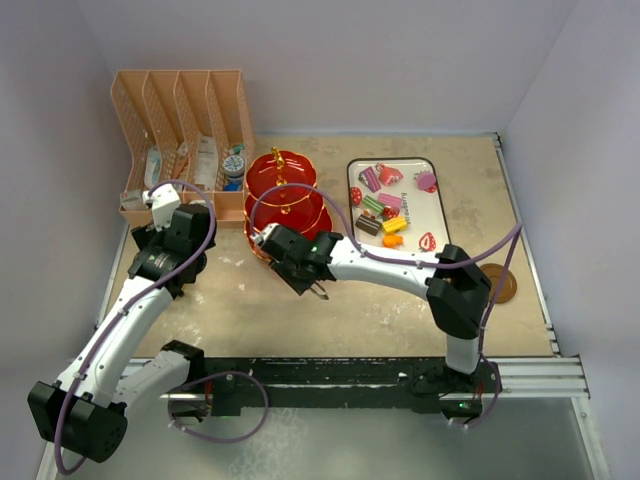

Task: Serve the afternoon tea
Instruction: Place the desert on the desert table, then adjust the dessert on the tray.

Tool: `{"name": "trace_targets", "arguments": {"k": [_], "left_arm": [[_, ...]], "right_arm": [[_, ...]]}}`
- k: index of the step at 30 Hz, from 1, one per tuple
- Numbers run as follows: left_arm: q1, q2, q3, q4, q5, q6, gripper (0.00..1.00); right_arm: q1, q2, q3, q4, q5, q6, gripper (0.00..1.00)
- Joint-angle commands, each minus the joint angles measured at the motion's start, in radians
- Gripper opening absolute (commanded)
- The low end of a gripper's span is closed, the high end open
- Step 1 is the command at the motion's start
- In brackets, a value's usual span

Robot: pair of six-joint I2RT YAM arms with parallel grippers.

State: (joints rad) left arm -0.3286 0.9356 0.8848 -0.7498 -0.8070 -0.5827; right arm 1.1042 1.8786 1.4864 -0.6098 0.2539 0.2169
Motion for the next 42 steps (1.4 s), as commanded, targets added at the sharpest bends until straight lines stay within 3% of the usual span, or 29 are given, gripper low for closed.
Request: {"name": "trace_targets", "arguments": {"k": [1,8,19,31,42], "left_arm": [[-0.002,-0.004,0.016,0.014,-0.006,0.0,0.93],[-0.002,-0.003,0.016,0.014,-0.006,0.0,0.93],[-0.002,-0.016,0.017,0.005,-0.026,-0.009,0.93],[-0.002,-0.048,0.018,0.004,-0.036,-0.014,0.95],[-0.002,-0.055,0.019,0.003,-0.034,-0.014,0.97]], "right_arm": [[0.005,-0.095,0.028,0.018,-0.055,0.015,0.39],[0.005,-0.114,0.003,0.035,-0.097,0.049,0.39],[0.003,-0.244,-0.115,0.132,-0.359,0.095,0.36],[0.003,-0.447,-0.301,0.116,-0.355,0.253,0.37],[0.002,-0.666,-0.47,0.086,-0.262,0.415,0.36]]}}
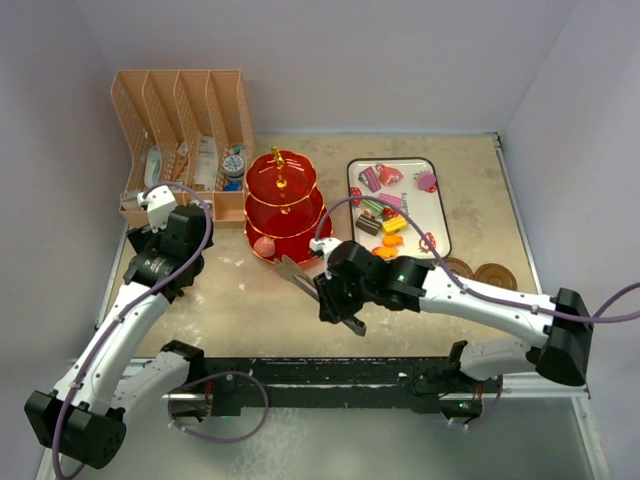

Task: Serve the afternoon tea
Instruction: Adjust the dessert on the tray.

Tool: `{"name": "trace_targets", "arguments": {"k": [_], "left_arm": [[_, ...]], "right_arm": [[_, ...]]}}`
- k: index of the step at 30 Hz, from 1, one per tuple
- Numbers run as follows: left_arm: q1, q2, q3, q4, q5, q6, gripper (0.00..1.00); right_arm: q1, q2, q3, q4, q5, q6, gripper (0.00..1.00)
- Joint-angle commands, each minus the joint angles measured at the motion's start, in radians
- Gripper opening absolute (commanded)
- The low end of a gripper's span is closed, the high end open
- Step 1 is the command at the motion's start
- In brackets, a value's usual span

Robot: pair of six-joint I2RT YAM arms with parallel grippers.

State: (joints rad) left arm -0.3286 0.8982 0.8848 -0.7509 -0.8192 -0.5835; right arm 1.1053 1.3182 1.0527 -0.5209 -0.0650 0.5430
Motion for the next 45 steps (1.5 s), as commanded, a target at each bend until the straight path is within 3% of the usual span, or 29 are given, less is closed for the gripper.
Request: {"name": "trace_targets", "arguments": {"k": [1,11,22,37,45], "left_arm": [[-0.002,-0.022,0.02,0.005,-0.022,-0.014,0.97],[-0.003,-0.037,0.018,0.006,-0.02,-0.015,0.98],[-0.003,-0.03,0.018,-0.003,-0.024,-0.022,0.98],[-0.002,-0.043,0.015,0.003,-0.012,-0.019,1.0],[-0.002,-0.049,0.013,0.01,-0.003,-0.011,1.0]], "right_arm": [[0.001,-0.127,-0.05,-0.007,0.071,0.102,0.36],[-0.013,-0.3,-0.175,-0.01,0.156,0.143,0.36],[-0.122,-0.391,-0.221,-0.017,0.174,0.084,0.36],[-0.464,-0.44,-0.252,0.027,0.086,-0.016,0.36],[-0.92,-0.377,-0.236,0.095,-0.153,-0.16,0.36]]}}
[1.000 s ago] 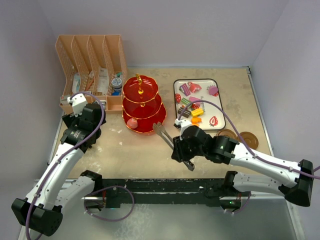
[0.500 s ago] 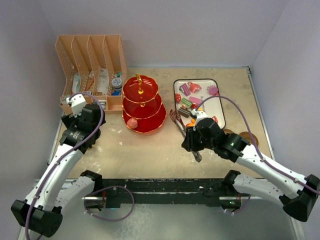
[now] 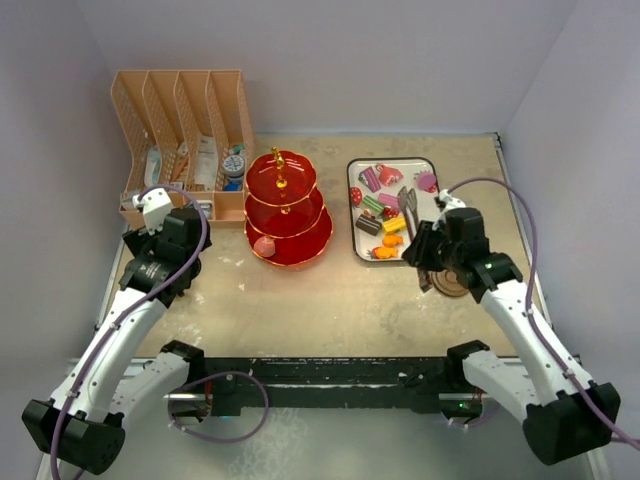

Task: Serve the afternoon tea
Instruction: Adjust the dessert on the tray.

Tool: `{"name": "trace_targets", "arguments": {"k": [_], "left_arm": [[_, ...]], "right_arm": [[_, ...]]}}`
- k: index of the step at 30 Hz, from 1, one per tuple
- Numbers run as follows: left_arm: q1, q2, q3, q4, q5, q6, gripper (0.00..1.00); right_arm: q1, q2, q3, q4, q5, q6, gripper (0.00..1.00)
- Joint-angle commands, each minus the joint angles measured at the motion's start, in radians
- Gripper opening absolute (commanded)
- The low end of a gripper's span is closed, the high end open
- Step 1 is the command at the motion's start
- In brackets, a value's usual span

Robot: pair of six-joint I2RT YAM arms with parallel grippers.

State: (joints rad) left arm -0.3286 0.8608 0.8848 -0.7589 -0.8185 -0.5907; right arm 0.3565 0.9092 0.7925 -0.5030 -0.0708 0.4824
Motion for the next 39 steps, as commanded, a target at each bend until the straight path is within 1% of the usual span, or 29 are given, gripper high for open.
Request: {"name": "trace_targets", "arguments": {"k": [1,4,9,10,12,14,19,25,28,33,36,39], "left_arm": [[-0.002,-0.012,0.013,0.019,-0.003,-0.004,1.0],[-0.002,-0.012,0.013,0.019,-0.005,-0.003,1.0],[-0.003,-0.011,0.014,0.02,-0.007,-0.001,1.0],[-0.002,-0.011,0.014,0.021,-0.006,-0.001,1.0],[-0.002,-0.009,0.014,0.023,-0.002,0.001,1.0],[-0.002,-0.008,0.014,0.024,0.001,0.003,1.0],[-0.002,-0.01,0.013,0.024,0.004,0.004,1.0],[-0.002,-0.012,0.012,0.03,0.015,0.009,1.0],[-0.003,-0.009,0.012,0.03,0.02,0.011,1.0],[-0.002,-0.01,0.01,0.032,0.02,0.011,1.0],[-0.003,-0.009,0.01,0.032,0.02,0.011,1.0],[-0.002,-0.007,0.01,0.032,0.021,0.011,1.0]], "right_arm": [[-0.228,0.061,0.033,0.086,-0.169,-0.111,0.36],[-0.292,0.135,0.073,0.107,-0.194,-0.117,0.36],[-0.304,0.229,0.103,0.15,-0.15,-0.084,0.39],[-0.305,0.243,0.138,0.162,-0.141,-0.08,0.39],[-0.306,0.276,0.167,0.17,-0.095,-0.074,0.41],[-0.307,0.308,0.201,0.162,-0.016,-0.071,0.42],[-0.325,0.39,0.258,0.207,0.048,-0.068,0.43],[-0.345,0.565,0.395,0.207,0.063,-0.096,0.39],[-0.351,0.642,0.451,0.209,0.071,-0.12,0.39],[-0.361,0.794,0.546,0.178,0.023,-0.158,0.37],[-0.362,0.842,0.571,0.169,0.023,-0.172,0.37],[-0.367,0.857,0.563,0.165,0.023,-0.176,0.37]]}}
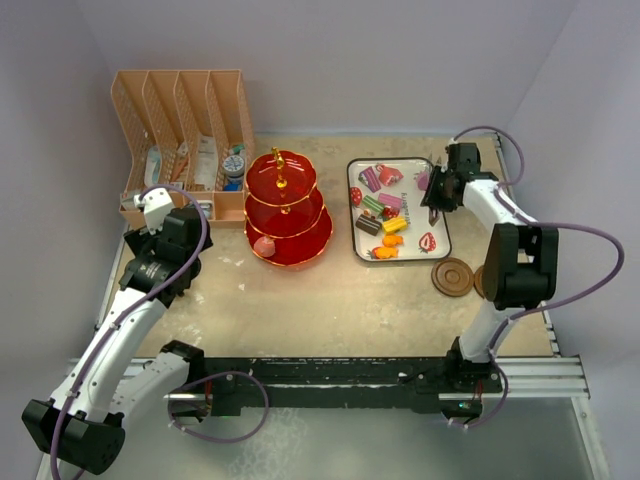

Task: Serve the afternoon tea
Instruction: Adjust the dessert on the tray.

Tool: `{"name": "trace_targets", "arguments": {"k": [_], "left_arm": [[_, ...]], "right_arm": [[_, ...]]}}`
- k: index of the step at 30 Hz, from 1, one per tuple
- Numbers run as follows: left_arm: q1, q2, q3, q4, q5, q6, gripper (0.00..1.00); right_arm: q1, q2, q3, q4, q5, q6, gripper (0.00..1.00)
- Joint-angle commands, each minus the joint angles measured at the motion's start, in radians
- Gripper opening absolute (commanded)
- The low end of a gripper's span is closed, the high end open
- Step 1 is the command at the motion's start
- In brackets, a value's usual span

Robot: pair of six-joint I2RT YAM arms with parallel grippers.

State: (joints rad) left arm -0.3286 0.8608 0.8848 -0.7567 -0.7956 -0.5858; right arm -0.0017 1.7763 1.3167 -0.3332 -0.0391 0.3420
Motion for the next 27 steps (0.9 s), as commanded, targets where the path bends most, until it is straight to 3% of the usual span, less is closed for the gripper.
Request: {"name": "trace_targets", "arguments": {"k": [1,17,27], "left_arm": [[-0.002,-0.005,0.011,0.03,-0.002,0.006,1.0],[-0.002,-0.022,0.009,0.033,0.011,0.009,1.0],[-0.002,-0.027,0.008,0.034,0.018,0.009,1.0]], "right_arm": [[-0.009,-0.013,0.027,-0.004,-0.019,-0.039,0.37],[-0.009,-0.311,-0.356,-0.006,-0.057,-0.055,0.37],[-0.009,-0.475,-0.379,-0.045,-0.041,-0.013,0.38]]}}
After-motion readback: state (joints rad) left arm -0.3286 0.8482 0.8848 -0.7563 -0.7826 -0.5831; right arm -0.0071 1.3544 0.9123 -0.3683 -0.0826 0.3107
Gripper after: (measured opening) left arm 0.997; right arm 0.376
